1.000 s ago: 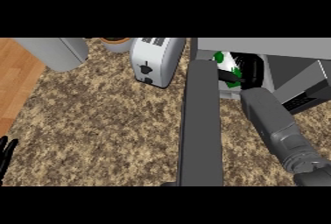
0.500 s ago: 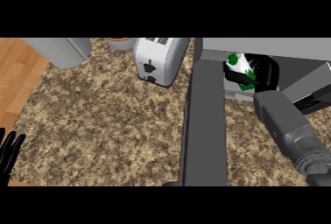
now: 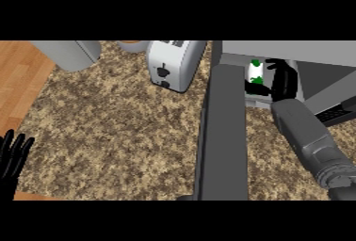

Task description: Pick up the milk, place it into the microwave and close the microwave

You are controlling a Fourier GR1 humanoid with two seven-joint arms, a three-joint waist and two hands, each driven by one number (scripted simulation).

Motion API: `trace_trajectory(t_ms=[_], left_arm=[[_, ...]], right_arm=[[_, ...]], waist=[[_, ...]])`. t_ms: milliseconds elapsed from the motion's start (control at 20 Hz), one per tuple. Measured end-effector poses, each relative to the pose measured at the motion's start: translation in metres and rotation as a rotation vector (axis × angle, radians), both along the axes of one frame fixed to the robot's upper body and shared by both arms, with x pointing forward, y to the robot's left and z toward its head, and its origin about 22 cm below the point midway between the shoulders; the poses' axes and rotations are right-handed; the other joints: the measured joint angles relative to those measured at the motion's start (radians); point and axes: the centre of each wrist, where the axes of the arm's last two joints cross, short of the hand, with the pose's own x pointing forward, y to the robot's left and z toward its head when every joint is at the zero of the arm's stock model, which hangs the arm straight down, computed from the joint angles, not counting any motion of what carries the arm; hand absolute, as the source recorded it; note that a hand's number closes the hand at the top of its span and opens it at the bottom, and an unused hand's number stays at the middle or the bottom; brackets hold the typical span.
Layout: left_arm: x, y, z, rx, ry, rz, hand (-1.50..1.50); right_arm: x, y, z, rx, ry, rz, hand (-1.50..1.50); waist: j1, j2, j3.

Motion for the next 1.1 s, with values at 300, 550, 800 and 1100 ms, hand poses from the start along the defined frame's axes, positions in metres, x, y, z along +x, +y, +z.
trace_trajectory(t_ms=[300, 550, 800, 1100], left_arm=[[0.003, 0.002, -0.003, -0.001, 0.003, -0.001, -1.5], [0.009, 0.003, -0.004, 0.005, 0.001, -0.002, -1.5], [0.009, 0.007, -0.008, 0.01, 0.01, -0.005, -1.5], [0.006, 0.008, -0.011, 0.005, 0.007, -0.012, -1.5]], right_arm=[[0.004, 0.012, 0.004, -0.018, -0.021, 0.006, -1.5], [0.005, 0.022, 0.004, -0.027, -0.027, 0.023, -1.5], [0.006, 0.034, 0.004, -0.03, -0.019, 0.048, -1.5], [0.005, 0.036, 0.001, -0.022, -0.01, 0.061, -1.5]], waist=[[0.008, -0.001, 0.0], [0.005, -0.002, -0.001], [0.0, -0.009, -0.001], [-0.005, -0.013, -0.001]])
